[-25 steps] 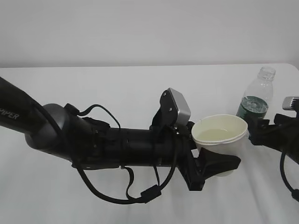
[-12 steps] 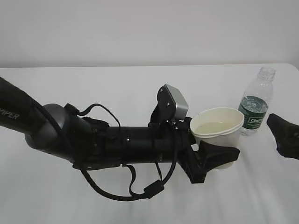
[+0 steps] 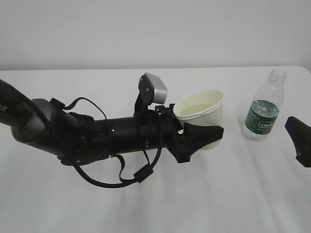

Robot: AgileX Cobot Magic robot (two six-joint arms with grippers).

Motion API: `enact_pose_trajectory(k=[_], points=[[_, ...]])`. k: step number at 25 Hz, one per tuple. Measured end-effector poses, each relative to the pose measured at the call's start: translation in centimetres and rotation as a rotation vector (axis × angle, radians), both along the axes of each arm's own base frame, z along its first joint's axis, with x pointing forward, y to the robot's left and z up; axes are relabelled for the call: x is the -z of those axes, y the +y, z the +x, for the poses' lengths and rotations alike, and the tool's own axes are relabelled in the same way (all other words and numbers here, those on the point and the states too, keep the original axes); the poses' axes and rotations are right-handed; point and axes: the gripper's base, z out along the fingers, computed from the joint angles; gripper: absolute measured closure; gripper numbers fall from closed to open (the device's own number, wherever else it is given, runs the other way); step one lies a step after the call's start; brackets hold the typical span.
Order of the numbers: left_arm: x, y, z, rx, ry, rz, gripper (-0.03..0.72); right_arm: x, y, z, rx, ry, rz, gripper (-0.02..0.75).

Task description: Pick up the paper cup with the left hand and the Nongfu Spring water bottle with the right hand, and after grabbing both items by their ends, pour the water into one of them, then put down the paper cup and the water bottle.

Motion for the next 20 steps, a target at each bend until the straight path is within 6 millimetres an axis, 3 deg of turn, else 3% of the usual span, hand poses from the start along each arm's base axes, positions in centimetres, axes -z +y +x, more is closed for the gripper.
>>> enact_pose_trajectory(k=[20], points=[[3.0, 4.5, -0.1, -0.165, -0.027, 0.110, 0.263, 0.0, 0.0, 0.0, -0.007, -0.005, -0.041, 0.143]])
